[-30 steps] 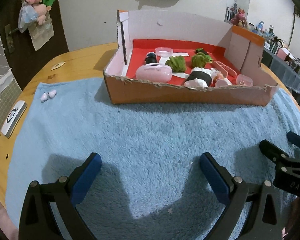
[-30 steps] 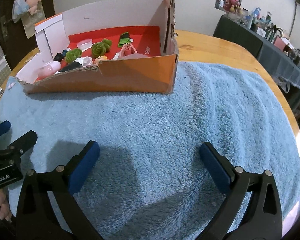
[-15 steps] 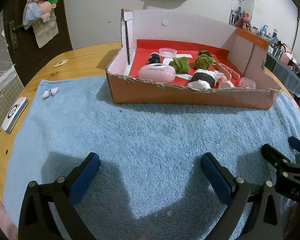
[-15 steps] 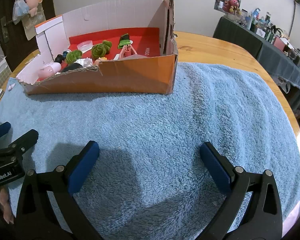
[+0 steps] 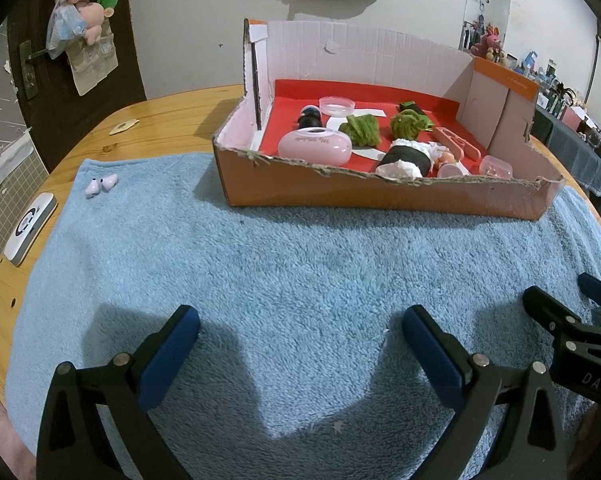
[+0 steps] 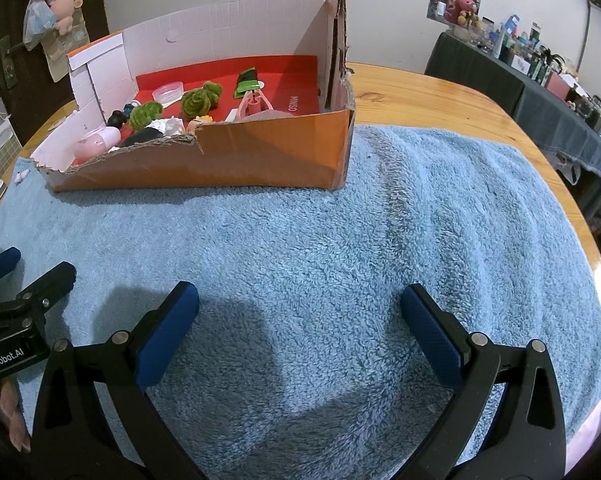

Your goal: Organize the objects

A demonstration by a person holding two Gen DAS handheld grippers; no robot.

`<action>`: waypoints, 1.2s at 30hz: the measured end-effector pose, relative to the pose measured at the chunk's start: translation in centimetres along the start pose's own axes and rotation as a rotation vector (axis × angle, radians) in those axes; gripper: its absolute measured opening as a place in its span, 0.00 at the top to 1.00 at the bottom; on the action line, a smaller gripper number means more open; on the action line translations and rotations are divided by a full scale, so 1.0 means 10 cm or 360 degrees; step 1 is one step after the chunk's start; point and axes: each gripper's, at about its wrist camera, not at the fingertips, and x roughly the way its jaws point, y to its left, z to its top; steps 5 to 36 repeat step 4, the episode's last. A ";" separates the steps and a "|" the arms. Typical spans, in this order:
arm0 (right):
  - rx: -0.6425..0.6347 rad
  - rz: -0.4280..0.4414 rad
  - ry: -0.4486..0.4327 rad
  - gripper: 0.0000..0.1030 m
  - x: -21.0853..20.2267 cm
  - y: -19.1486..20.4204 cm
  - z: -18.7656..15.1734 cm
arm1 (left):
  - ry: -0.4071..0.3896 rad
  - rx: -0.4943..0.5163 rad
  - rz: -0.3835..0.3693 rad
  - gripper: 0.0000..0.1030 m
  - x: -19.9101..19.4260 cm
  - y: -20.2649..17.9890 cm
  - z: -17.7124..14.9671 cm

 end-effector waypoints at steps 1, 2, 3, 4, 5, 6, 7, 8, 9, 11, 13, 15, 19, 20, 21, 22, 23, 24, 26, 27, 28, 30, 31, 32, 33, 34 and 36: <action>0.0000 0.0000 0.0000 0.00 0.00 0.00 0.00 | 0.0000 0.0000 0.0001 0.00 0.00 0.00 0.00; 0.0000 0.0000 0.0000 0.00 0.00 0.00 0.00 | 0.0000 0.0000 0.0001 0.00 0.00 0.00 0.00; 0.0000 0.0000 0.0000 0.00 0.00 0.00 0.00 | 0.0000 0.0000 0.0001 0.00 0.00 0.00 0.00; 0.0000 0.0000 0.0000 0.00 0.00 0.00 0.00 | 0.0000 0.0000 0.0001 0.00 0.00 0.00 0.00; 0.0000 0.0000 0.0000 0.00 0.00 0.00 0.00 | 0.0000 0.0000 0.0001 0.00 0.00 0.00 0.00; 0.0000 0.0000 0.0000 0.00 0.00 0.00 0.00 | 0.0000 0.0000 0.0001 0.00 0.00 0.00 0.00; 0.0000 0.0000 0.0000 0.00 0.00 0.00 0.00 | 0.0000 0.0000 0.0001 0.00 0.00 0.00 0.00; 0.0000 0.0000 0.0000 0.00 0.00 0.00 0.00 | 0.0000 0.0000 0.0001 0.00 0.00 0.00 0.00; 0.0000 0.0000 0.0000 0.00 0.00 0.00 0.00 | 0.0000 0.0000 0.0001 0.00 0.00 0.00 0.00; 0.0000 0.0000 0.0000 0.00 0.00 0.00 0.00 | 0.0000 0.0000 0.0001 0.00 0.00 0.00 0.00; 0.0000 0.0000 0.0000 0.00 0.00 0.00 0.00 | 0.0000 0.0000 0.0001 0.00 0.00 0.00 0.00; 0.0000 0.0000 0.0000 0.00 0.00 0.00 0.00 | 0.0000 0.0000 0.0001 0.00 0.00 0.00 0.00; 0.0000 0.0000 0.0000 0.00 0.00 0.00 0.00 | 0.0000 0.0000 0.0001 0.00 0.00 0.00 0.00; 0.0000 0.0000 0.0000 0.00 0.00 0.00 0.00 | 0.0000 0.0000 0.0001 0.00 0.00 0.00 0.00; 0.0000 0.0000 0.0000 0.00 0.00 0.00 0.00 | 0.0000 0.0000 0.0001 0.00 0.00 0.00 0.00; 0.0000 0.0000 0.0000 0.00 0.00 0.00 0.00 | 0.0000 0.0000 0.0001 0.00 0.00 0.00 0.00; 0.0000 0.0000 0.0000 0.00 0.00 0.00 0.00 | 0.0000 0.0000 0.0001 0.00 0.00 0.00 0.00; 0.0000 0.0000 0.0000 0.00 0.00 0.00 0.00 | 0.0000 0.0000 0.0001 0.00 0.00 0.00 0.00; 0.0000 0.0000 0.0000 0.00 0.00 0.00 0.00 | 0.0000 0.0000 0.0001 0.00 0.00 0.00 0.00; 0.0000 0.0000 0.0000 0.00 0.00 0.00 0.00 | 0.0000 0.0000 0.0001 0.00 0.00 0.00 0.00; 0.0000 0.0000 0.0000 0.00 0.00 0.00 0.00 | 0.0000 0.0000 0.0001 0.00 0.00 0.00 0.00; 0.0000 0.0000 0.0000 0.00 0.00 0.00 0.00 | 0.0000 0.0000 0.0001 0.00 0.00 0.00 0.00; 0.0000 0.0000 0.0000 0.00 0.00 0.00 0.00 | 0.0000 0.0000 0.0001 0.00 0.00 0.00 0.00; 0.0000 0.0000 0.0000 0.00 0.00 0.00 0.00 | 0.0000 0.0000 0.0001 0.00 0.00 0.00 0.00; 0.0000 0.0000 0.0000 0.00 0.00 0.00 0.00 | 0.0000 0.0000 0.0001 0.00 0.00 0.00 0.00; 0.0000 0.0000 0.0000 0.00 0.00 0.00 0.00 | 0.0000 0.0000 0.0001 0.00 0.00 0.00 0.00; 0.0000 0.0000 0.0000 0.00 0.00 0.00 0.00 | 0.0000 0.0000 0.0001 0.00 0.00 0.00 0.00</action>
